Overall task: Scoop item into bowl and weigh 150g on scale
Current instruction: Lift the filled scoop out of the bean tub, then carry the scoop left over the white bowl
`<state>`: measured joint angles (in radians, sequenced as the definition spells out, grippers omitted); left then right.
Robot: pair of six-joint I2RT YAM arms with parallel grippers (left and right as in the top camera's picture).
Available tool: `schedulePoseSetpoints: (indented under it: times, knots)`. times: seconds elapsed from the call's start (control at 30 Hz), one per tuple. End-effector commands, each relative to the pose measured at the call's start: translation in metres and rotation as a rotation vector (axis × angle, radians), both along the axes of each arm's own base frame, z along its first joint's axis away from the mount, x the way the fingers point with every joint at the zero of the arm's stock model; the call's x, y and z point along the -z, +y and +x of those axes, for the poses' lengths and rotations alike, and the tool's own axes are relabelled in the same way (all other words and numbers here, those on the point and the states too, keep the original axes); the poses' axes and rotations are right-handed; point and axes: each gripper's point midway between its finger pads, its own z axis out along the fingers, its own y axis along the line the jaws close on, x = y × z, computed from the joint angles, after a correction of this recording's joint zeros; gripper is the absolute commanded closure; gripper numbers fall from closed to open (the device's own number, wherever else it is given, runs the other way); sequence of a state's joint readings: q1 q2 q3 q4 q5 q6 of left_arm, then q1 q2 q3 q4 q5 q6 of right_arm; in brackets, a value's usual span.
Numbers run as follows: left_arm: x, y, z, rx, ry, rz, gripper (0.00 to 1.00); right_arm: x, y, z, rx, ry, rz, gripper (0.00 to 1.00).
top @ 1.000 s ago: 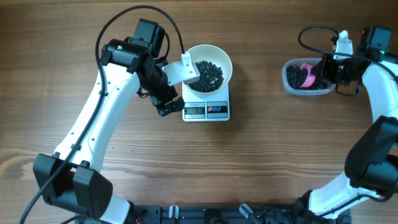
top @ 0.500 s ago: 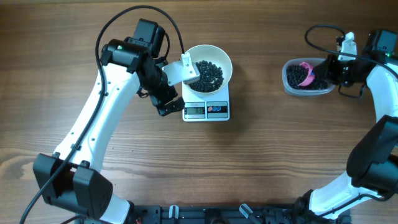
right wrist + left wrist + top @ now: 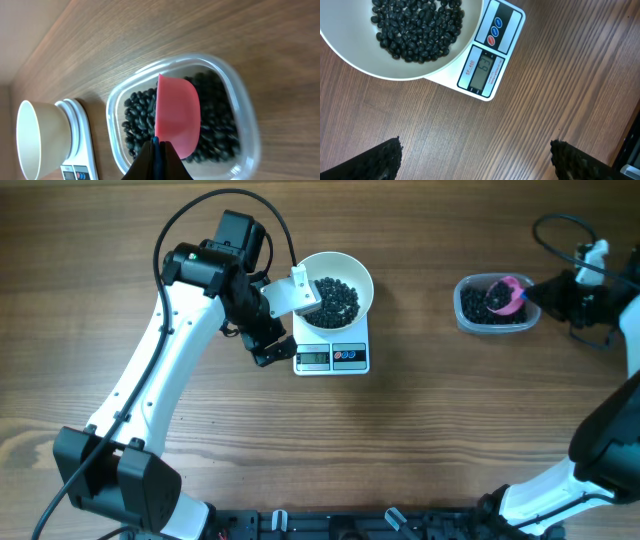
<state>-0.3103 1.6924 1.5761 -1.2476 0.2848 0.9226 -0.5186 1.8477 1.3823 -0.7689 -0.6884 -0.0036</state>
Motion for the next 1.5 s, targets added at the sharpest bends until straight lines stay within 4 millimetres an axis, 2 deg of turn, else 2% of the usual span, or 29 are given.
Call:
schedulePoseSetpoints:
  times: [0.0,0.23,0.5,0.7,0.87,0.97,1.13,1.23,1.3,1.47]
  knots:
    - [0.006,0.001,0.001,0.007,0.013,0.005,0.0,0.0,0.002,-0.004,-0.015,-0.013,0.067,0.96]
    - [0.006,0.001,0.001,0.007,0.013,0.005,0.0,-0.016,0.007,-0.005,-0.043,-0.089,0.174,0.96]
    - [0.006,0.001,0.001,0.007,0.013,0.005,0.0,-0.04,0.024,-0.003,-0.09,-0.174,0.317,0.96]
    - [0.006,0.001,0.001,0.007,0.013,0.005,0.0,-0.041,0.028,-0.003,-0.1,-0.174,0.329,0.96]
    - [0.006,0.001,0.001,0.007,0.013,0.005,0.0,-0.045,0.046,0.0,-0.159,-0.191,0.337,0.96]
    - [0.006,0.001,0.001,0.007,0.013,0.005,0.0,-0.045,0.065,0.003,-0.205,-0.187,0.342,0.96]
    - [0.006,0.001,0.001,0.007,0.013,0.005,0.0,-0.069,0.12,0.008,-0.362,-0.266,0.458,0.96]
    - [0.006,0.001,0.001,0.007,0.013,0.005,0.0,-0.073,0.149,0.012,-0.421,-0.263,0.475,0.96]
    - [0.006,0.001,0.001,0.007,0.013,0.005,0.0,-0.076,0.178,0.015,-0.504,-0.293,0.462,0.96]
    - [0.006,0.001,0.001,0.007,0.013,0.005,0.0,-0.083,0.227,0.016,-0.636,-0.347,0.449,0.96]
